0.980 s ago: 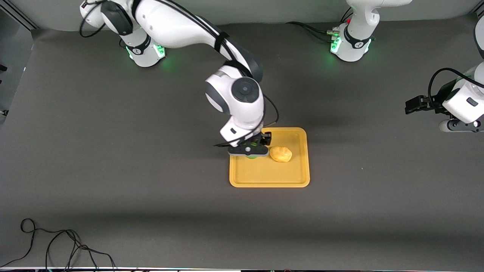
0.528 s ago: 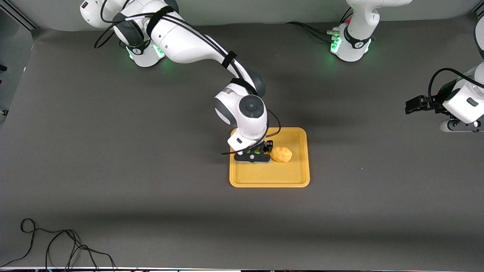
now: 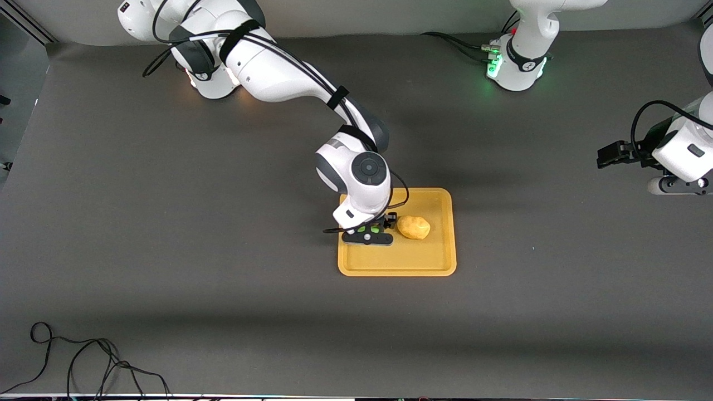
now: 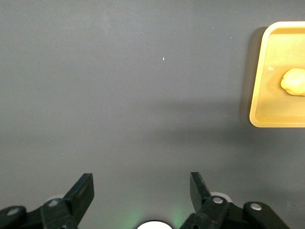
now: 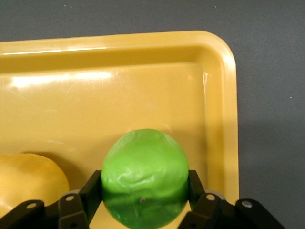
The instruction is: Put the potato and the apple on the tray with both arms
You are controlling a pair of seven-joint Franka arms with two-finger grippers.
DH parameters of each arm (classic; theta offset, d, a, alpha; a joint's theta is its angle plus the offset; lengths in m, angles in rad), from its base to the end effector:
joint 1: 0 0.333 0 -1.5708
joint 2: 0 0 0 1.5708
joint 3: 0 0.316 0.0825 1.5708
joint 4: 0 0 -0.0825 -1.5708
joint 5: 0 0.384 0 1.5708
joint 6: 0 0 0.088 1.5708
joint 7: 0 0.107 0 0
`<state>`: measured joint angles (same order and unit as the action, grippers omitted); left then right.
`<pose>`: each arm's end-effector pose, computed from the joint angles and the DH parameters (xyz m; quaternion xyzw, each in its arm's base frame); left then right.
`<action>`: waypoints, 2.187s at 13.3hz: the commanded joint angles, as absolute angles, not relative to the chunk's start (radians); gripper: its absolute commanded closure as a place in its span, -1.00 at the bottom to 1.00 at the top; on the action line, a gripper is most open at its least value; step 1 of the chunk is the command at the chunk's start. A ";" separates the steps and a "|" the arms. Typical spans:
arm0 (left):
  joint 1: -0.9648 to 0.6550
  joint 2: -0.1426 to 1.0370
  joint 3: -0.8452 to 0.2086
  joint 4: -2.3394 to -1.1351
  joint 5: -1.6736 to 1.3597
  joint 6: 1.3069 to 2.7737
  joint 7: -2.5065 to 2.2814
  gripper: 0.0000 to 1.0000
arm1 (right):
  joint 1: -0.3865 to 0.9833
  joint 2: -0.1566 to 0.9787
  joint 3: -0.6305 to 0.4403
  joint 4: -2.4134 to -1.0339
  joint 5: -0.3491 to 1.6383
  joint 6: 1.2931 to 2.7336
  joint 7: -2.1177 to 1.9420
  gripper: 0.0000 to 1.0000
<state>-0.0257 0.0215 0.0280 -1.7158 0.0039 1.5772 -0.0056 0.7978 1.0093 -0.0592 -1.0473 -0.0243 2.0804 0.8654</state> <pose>0.5515 0.0016 0.5452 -0.9968 -0.0038 0.0800 0.0024 0.5668 0.5360 0.2210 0.9983 -0.0434 0.0343 0.0156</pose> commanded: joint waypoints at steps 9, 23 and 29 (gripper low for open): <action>-0.038 0.006 0.037 -1.733 0.015 1.598 -0.025 -0.99 | 0.798 1.017 -0.061 -1.071 -0.032 2.137 0.899 -1.00; -0.037 0.005 0.037 -1.735 0.014 1.601 -0.021 -0.98 | 0.614 0.501 -0.075 -1.158 -0.032 1.672 0.637 -1.00; -0.052 0.002 0.026 -1.735 -0.002 1.598 -0.063 -0.97 | 0.398 0.123 -0.072 -1.524 -0.026 1.666 0.347 -1.00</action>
<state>-0.0294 0.0208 0.0278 -1.7189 0.0019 1.5866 -0.0136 0.4771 0.2664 -0.0863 -1.3461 -0.0258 1.6396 0.4424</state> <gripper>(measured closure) 0.013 0.000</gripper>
